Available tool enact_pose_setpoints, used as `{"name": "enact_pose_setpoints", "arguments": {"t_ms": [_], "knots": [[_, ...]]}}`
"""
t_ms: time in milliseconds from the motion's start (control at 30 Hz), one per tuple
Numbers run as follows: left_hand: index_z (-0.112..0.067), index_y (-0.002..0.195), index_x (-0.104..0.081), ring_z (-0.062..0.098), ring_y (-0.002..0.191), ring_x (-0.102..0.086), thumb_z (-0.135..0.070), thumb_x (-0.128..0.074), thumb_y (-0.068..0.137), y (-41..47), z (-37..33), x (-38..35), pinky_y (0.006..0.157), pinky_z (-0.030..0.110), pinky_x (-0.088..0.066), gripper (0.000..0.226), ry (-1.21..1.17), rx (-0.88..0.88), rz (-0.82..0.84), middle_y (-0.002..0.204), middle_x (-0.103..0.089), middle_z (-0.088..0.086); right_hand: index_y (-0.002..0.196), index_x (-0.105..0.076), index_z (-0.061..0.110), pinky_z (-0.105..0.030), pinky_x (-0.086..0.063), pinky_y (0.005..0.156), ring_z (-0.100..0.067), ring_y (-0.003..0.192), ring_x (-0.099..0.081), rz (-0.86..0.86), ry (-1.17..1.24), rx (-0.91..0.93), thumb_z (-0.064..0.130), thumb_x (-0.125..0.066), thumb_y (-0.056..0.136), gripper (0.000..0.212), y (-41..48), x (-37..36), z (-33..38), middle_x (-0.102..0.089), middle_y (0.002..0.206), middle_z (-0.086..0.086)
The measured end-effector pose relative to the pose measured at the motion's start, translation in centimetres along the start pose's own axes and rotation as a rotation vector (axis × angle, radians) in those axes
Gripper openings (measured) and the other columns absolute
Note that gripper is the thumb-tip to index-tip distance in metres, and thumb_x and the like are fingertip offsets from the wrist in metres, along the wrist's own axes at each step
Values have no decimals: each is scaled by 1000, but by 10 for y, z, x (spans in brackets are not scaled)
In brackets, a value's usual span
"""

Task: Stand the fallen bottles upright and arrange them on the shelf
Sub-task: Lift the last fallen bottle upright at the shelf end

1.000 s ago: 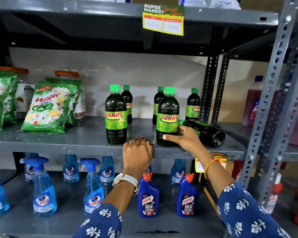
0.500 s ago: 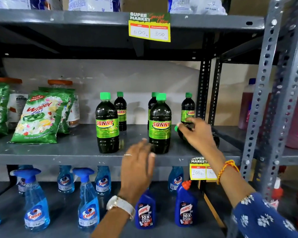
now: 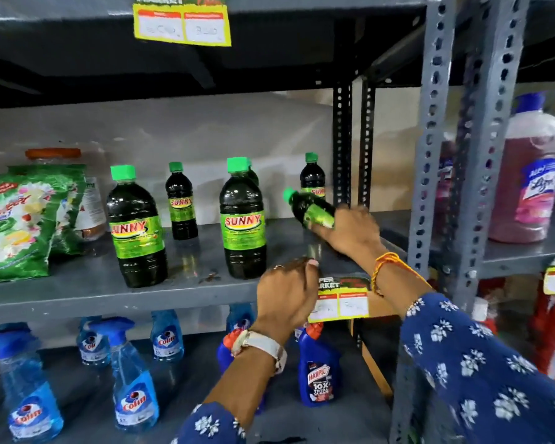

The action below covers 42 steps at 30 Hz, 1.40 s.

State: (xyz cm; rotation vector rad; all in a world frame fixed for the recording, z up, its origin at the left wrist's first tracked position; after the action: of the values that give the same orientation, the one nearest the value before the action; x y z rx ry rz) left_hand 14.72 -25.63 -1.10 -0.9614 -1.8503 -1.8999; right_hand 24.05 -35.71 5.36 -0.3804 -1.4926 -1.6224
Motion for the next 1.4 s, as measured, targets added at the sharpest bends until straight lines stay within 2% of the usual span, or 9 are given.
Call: {"name": "enact_pose_setpoints", "arguments": {"t_ms": [133, 200, 367, 500, 600, 700, 833, 1067, 1400], "knots": [[-14, 84, -61, 34, 70, -63, -30, -25, 92, 3, 3, 1, 60, 36, -46, 40, -69, 51, -41, 81, -71, 14, 111, -51, 4, -40, -47, 82, -33, 99, -60, 99, 628, -63, 53, -56, 82, 57, 2, -23, -21, -65, 106, -18], [-14, 93, -63, 34, 74, -63, -32, -23, 90, 1, 3, 1, 62, 34, -45, 44, -87, 53, -60, 88, -71, 13, 119, -47, 7, -41, -46, 90, -28, 105, -58, 163, 795, -81, 49, -58, 82, 58, -2, -37, -24, -62, 113, -13], [-15, 95, -64, 28, 76, -62, -29, -23, 91, 1, 3, 0, 64, 32, -43, 44, -68, 61, -70, 90, -72, 8, 121, -45, 16, -23, -35, 68, -13, 88, -48, 169, 809, -105, 59, -57, 77, 63, 2, -46, -31, -54, 100, 4], [-15, 79, -59, 25, 64, -58, -27, -26, 92, -1, 2, -1, 57, 31, -37, 37, -43, 55, -69, 76, -69, 6, 111, -47, 23, -11, -38, 71, -7, 82, -53, 153, 855, -69, 50, -78, 62, 64, 3, -48, -29, -55, 92, 11], [-15, 74, -58, 25, 60, -58, -23, -33, 94, -2, 2, 1, 57, 31, -38, 33, -45, 68, -83, 72, -69, 7, 122, -41, 10, -24, -38, 77, -19, 96, -55, 170, 795, -86, 31, -81, 62, 75, 6, -54, -34, -57, 106, -4], [-14, 72, -60, 26, 59, -58, -23, -35, 93, -2, 3, 3, 57, 33, -43, 34, -49, 99, -101, 70, -69, 8, 123, -34, 10, -26, -36, 79, -20, 102, -52, 213, 909, -124, 24, -73, 70, 68, 6, -60, -37, -54, 102, 3], [-14, 70, -57, 26, 59, -59, -22, -36, 92, -3, 1, 3, 56, 33, -43, 32, -65, 73, -114, 69, -68, 7, 111, -25, 17, -24, -37, 77, -6, 88, -49, 166, 935, -138, 33, -83, 61, 78, 7, -56, -38, -49, 95, 12], [-18, 82, -63, 21, 66, -60, -23, -31, 91, -3, 3, -1, 60, 31, -38, 33, -29, 53, -118, 77, -70, 1, 126, -39, 13, -31, -41, 87, -21, 105, -54, 213, 988, -166, 28, -74, 62, 74, 9, -63, -42, -58, 115, -5], [-19, 90, -62, 19, 71, -61, -25, -27, 90, -2, 3, -4, 62, 30, -34, 36, -29, 33, -109, 84, -71, 0, 119, -38, 16, -27, -41, 80, -14, 95, -54, 168, 981, -162, 25, -80, 62, 71, 11, -63, -44, -57, 100, 6]]}}
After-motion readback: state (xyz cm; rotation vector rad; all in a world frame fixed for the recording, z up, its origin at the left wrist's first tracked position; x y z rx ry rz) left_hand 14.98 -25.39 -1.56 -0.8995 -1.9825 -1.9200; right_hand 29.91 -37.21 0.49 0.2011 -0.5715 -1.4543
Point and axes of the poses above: each hand's wrist, its own y-axis towards the middle knuckle, its own x-axis out of the back of the hand, z = x × y, the point moved 9 cm from there along y, towards the middle knuckle
